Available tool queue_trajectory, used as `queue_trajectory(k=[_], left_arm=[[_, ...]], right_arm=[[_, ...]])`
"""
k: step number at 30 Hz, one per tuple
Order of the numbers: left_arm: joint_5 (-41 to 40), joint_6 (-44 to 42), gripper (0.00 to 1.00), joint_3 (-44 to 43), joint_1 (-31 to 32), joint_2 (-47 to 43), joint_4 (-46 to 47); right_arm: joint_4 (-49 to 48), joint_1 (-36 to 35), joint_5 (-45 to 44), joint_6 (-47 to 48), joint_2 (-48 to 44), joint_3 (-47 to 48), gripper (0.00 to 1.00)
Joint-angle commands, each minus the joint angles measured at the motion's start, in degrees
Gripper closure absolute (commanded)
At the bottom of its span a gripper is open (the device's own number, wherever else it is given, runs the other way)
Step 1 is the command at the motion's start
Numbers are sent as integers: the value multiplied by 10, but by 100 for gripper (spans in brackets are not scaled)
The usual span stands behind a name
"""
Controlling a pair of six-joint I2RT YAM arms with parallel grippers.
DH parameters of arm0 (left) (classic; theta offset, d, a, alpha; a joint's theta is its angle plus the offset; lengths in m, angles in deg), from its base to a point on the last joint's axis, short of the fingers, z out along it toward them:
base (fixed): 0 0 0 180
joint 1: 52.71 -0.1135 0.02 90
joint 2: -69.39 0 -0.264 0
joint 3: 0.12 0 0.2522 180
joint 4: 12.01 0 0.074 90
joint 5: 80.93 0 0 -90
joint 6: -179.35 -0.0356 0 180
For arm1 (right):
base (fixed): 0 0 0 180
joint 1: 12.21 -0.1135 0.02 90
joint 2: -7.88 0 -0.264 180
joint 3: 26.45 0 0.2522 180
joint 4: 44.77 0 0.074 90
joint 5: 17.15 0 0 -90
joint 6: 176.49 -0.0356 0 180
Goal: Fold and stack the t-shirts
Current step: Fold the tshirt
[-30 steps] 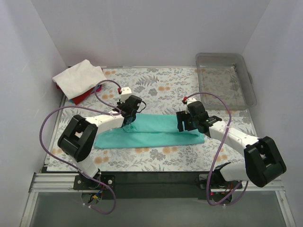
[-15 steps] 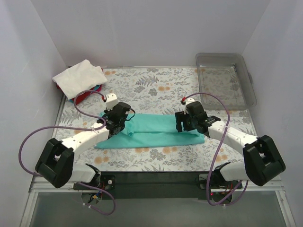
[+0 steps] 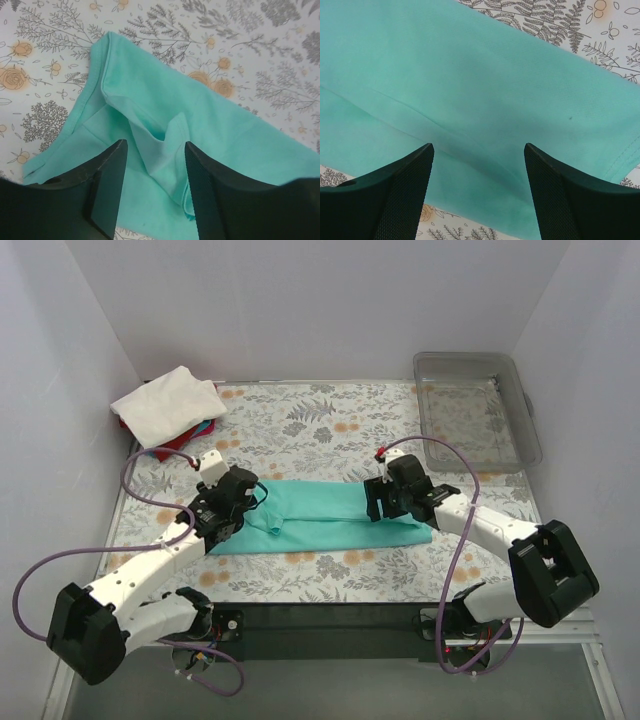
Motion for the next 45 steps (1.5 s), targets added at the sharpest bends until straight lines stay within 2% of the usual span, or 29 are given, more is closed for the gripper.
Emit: queue_trajectory(k=[1,6,14,19,26,34,40,42,43,45], left_arm=[[-1,-9,52,-18,0,-7,17],[13,1,43,-4,0,60,51],[10,-49,40,-2,-2,78,151],[-1,-73,36,-20,-2,120,161],[45,-99,36,-42,-4,173,230],[23,-108,36,-62,-30,236,197],[28,-100,41,-50,-38,247,171],[32,-99,49,-40,-38,240,170],[34,-99,57,-38,-38,235,171],[37,-98,66,-30,-38,219,170]], right_arm=[[-16,-5,9,6,12,38,34],[-17,-5,5,13,43,66,34],[-25,-5,9,14,80,65,34],[-27,-5,7,13,70,56,34],[-30,-4,10,13,67,51,34],[-30,-5,9,13,62,46,34],[-30,-5,8,13,61,45,34],[-30,-4,9,13,62,45,34],[-30,-5,9,13,63,46,34],[-31,-5,11,13,65,46,34]])
